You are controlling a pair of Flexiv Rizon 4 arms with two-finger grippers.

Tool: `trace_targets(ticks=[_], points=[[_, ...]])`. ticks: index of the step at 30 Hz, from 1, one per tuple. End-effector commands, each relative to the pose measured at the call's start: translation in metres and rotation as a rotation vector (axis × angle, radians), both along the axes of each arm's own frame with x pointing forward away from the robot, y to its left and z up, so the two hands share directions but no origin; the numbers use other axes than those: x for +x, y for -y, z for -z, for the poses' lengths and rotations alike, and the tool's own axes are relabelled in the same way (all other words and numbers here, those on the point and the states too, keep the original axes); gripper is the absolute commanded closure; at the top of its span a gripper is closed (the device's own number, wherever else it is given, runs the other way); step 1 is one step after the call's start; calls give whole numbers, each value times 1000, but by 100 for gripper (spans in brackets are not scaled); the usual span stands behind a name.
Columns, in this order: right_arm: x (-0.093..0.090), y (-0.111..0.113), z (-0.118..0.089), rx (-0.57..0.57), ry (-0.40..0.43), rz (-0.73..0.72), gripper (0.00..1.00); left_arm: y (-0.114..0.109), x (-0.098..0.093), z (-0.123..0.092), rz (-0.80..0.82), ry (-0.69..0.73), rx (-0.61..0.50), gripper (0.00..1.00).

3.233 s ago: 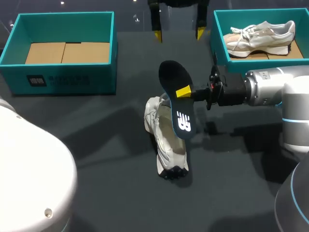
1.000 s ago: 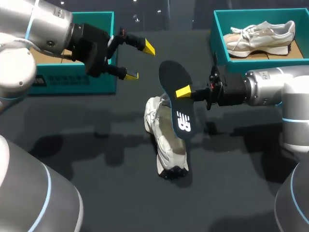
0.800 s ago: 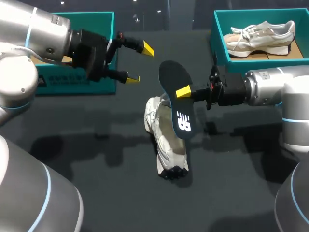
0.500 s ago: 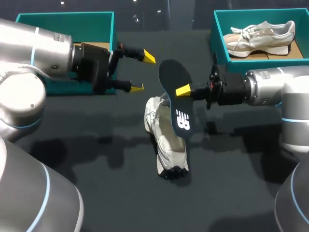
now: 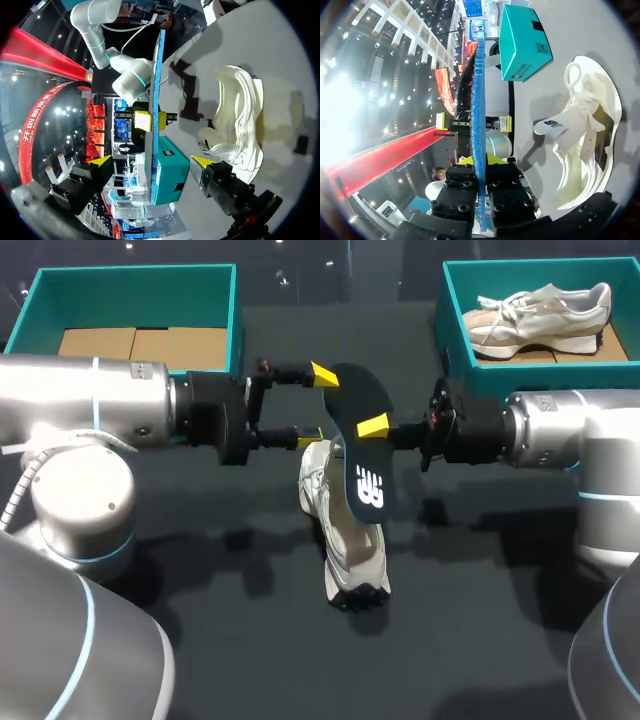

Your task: Take the shoe out of the shoebox, open the shoe tongue, remove and reinsert the insole, then place the shoe into the shoebox

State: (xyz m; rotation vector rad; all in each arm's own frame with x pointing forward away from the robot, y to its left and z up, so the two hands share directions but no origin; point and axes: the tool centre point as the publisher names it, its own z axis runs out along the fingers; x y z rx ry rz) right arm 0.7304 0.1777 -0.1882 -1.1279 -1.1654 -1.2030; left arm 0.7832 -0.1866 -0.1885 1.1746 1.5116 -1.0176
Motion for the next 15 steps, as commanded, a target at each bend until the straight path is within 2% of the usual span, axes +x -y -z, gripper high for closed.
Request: trace_targets(ticks=[1,3,7,11,15], points=[[-1,-5,4,16,-2,3,100,11,1,5,-12,15,-60,8],[-1,-6,5,24,-2,1,100,15,0,6,-12,15,-61,22],[0,-9,6,28,4,-7,100,21,0,8,-10,13,-63,44],[2,-10,6,27,6,-10,100,24,0,10,-2,2,-66,56],[4,-11,6,30,10,-14,100,27,-1,12,0,6,-65,60]])
